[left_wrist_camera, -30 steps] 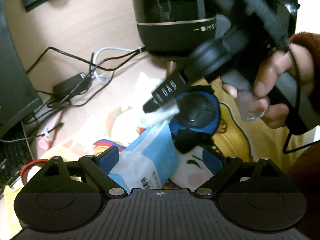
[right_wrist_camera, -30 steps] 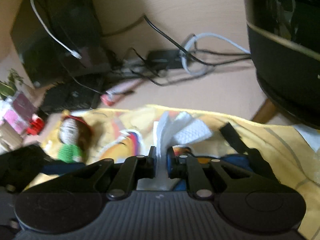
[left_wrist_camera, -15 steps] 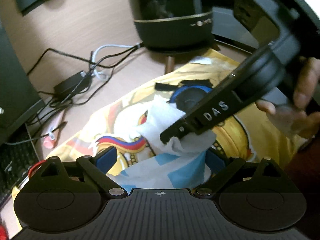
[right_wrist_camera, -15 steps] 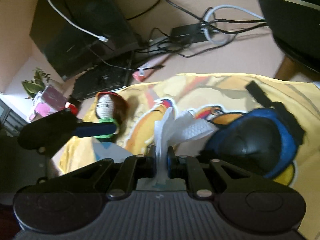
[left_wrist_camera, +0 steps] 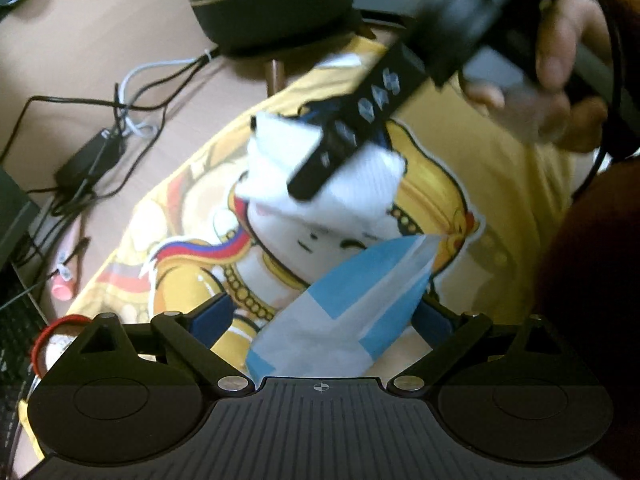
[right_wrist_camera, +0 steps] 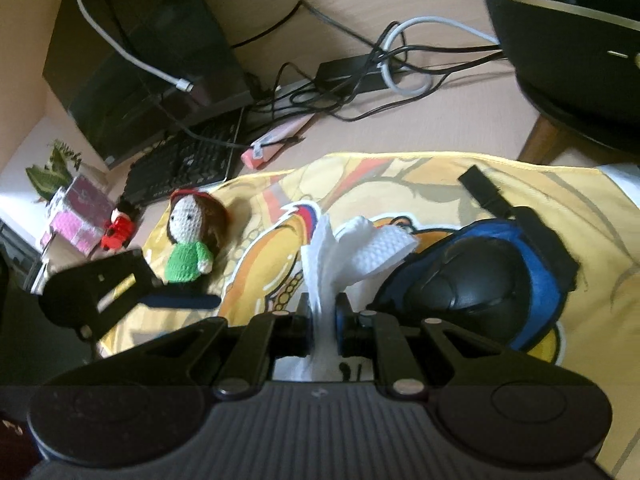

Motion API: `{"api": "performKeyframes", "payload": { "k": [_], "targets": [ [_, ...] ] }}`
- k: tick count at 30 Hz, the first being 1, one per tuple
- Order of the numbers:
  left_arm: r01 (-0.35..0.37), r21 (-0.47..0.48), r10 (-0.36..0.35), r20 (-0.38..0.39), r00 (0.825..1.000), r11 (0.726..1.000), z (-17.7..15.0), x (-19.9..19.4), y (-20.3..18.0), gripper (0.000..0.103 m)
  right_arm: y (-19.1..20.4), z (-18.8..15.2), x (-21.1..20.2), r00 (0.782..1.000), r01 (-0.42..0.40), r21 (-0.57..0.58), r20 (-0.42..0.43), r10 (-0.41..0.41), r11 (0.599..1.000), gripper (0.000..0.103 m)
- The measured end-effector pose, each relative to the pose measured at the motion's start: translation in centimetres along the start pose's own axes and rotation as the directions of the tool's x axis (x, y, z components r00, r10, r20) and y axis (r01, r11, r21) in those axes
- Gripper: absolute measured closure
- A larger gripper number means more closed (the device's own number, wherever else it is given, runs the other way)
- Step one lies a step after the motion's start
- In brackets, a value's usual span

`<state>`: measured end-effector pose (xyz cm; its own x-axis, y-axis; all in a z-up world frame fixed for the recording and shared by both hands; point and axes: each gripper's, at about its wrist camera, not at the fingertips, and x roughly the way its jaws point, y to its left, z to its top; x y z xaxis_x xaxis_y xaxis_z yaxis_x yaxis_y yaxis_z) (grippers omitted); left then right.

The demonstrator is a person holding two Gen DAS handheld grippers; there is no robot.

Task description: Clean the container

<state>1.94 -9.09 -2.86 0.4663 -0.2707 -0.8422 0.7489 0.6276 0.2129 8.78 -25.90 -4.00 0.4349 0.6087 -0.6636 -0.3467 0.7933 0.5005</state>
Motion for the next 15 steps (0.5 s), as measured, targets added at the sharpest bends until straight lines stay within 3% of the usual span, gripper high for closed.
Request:
{"api": "performKeyframes", "payload": {
  "k": [1,5,7,9,11,12,13,15],
  "targets": [
    [-0.012,-0.006,0.012,0.005,1.0,1.0,0.0,0.2,-0.1,0.036,-0.2,0.1,-0.2,1.0,0.002,0.007,0.01,-0.002,1.0,0.089],
    [-0.051,-0.018,0.051,0.02,0.999,0.999,0.2,0.4,-0.2,0.039,-0.6,0.7,-1.3,0.997,0.026,0.02,0.069,-0.027,0.999,0.09],
    [-0.105,-0.021,0.105,0.022,0.994,0.994,0.5,0.6,0.4,0.043,-0.9,1.2,-1.8,0.995,0.034,0.027,0.095,-0.036,0.999,0.09],
    [-0.236,-0.031,0.237,0.036,0.971,0.971,1.2,0.9,1.3,0.045,-1.0,1.8,-1.9,0.993,0.04,0.028,0.112,-0.043,0.999,0.09],
    [-0.375,-0.044,0.377,0.051,0.925,0.926,2.1,1.2,2.2,0.05,-1.0,2.3,-1.9,0.991,0.045,0.028,0.124,-0.048,0.999,0.09],
    [-0.377,-0.084,0.382,0.06,0.922,0.923,2.6,1.1,2.7,0.05,-0.9,2.4,-1.7,0.991,0.047,0.022,0.126,-0.049,0.999,0.09],
    [-0.346,-0.139,0.358,0.071,0.931,0.928,3.0,0.9,3.2,0.043,-0.8,2.6,-1.6,0.99,0.053,0.013,0.127,-0.054,0.999,0.09],
    [-0.233,-0.216,0.253,0.069,0.965,0.948,3.4,1.1,3.6,0.026,-0.6,2.6,-1.2,0.99,0.074,-0.011,0.121,-0.072,0.997,0.09]
  ]
}}
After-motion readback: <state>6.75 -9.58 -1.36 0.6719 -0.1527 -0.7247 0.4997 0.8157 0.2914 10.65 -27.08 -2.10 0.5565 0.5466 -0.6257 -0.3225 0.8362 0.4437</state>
